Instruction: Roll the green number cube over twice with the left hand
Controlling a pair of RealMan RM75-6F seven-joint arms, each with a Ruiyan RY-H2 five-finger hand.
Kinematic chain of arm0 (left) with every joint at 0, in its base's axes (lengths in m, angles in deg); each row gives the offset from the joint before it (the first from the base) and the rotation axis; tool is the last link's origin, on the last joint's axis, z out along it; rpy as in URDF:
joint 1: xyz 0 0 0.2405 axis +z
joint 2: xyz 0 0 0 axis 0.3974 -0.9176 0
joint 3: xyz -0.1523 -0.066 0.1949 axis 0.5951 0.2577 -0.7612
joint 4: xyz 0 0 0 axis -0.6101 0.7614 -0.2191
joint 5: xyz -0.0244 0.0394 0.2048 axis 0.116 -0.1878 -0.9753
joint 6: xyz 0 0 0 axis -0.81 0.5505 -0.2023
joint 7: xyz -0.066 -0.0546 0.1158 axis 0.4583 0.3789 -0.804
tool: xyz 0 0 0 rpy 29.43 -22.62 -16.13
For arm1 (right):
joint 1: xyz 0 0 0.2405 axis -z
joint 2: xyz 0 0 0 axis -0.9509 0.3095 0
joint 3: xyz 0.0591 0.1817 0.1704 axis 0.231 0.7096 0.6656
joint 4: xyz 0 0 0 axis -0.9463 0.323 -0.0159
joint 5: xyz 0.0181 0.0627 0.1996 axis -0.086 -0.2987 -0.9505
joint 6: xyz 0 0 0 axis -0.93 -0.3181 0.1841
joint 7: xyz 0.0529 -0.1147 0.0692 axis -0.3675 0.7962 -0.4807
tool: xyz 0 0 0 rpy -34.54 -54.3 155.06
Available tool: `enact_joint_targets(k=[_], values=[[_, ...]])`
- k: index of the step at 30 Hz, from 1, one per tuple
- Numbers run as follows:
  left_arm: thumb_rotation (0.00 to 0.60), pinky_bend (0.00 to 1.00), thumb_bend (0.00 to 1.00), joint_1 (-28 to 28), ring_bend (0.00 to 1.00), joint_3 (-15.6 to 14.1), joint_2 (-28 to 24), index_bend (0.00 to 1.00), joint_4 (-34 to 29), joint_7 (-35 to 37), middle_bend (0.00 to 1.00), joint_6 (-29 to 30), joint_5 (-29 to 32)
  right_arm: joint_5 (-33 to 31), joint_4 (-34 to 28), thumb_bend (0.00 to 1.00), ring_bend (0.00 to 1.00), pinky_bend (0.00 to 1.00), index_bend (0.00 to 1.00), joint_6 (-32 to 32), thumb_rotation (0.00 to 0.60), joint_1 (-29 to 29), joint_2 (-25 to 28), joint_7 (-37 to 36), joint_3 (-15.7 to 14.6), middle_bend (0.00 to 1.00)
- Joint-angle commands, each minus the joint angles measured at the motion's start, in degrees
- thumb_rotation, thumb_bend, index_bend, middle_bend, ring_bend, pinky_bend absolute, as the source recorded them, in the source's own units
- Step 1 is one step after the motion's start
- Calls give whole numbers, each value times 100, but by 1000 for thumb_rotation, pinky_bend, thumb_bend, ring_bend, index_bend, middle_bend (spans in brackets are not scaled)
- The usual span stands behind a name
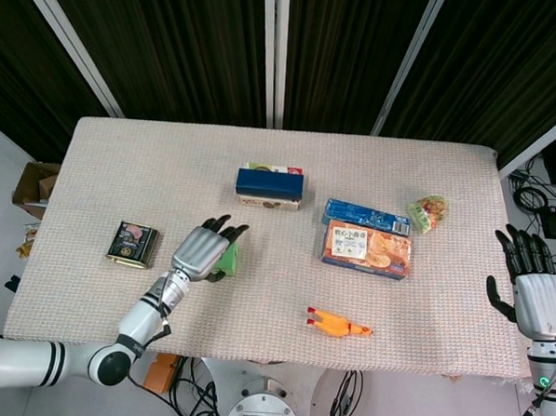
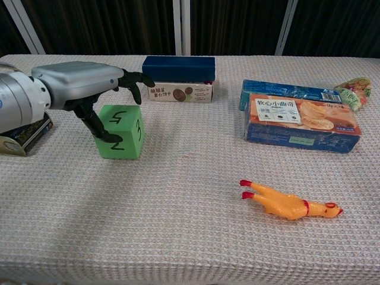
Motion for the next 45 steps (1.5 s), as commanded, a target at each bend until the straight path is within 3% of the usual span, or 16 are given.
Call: enact_joint_targets(k=[1,8,13,19,22,27,29,32,39,45], values=[[600,177,236,-67,44,-22,-16,89,-16,-9,256,19,77,-6,7,420,0,0,0,-25,600,-7,-12,17,-9,0],[600,178,261,-212,44,-65,-49,91,-53,-47,263,30,344,-28,29,419,0,0,0,-39,600,0,-30,26,-19,0],[600,177,287,-302,45,-110,-87,104,-93,-82,348,56,489,-45,43,420,0,0,0,-64,600,-8,-33,13,-19,0],[600,177,333,-249,74,-115,-46,126,-94,304,444,249,51,-33,91,422,0,0,0,-91,600,-13,-50,-27,-43,0],[600,178,335,-89,89,-101,42,128,-3,1129,463,336,-679,-13,145,420,0,0,0,-66,600,-9,-69,-80,-48,0],[600,178,339,370,127,-106,362,153,571,3843,512,520,-1892,-6,166,418,0,0,0,-83,600,-10,-92,-67,-70,0],[600,179,344,539,152,-232,642,177,1207,4933,550,827,-2524,-2,163,419,0,0,0,-94,600,-9,-105,-50,-82,0],[600,179,341,728,161,-471,1046,177,2191,5942,563,1134,-2974,4,143,421,0,0,0,-110,600,-6,-123,-13,-104,0],[600,178,345,994,161,-529,1731,174,3503,7375,565,1626,-3231,8,63,420,0,0,0,-135,600,-2,-135,113,-131,0],[600,178,357,1081,162,-598,2012,173,4156,7810,563,1625,-3276,39,-41,419,0,0,0,-98,600,-8,-128,234,-119,0]])
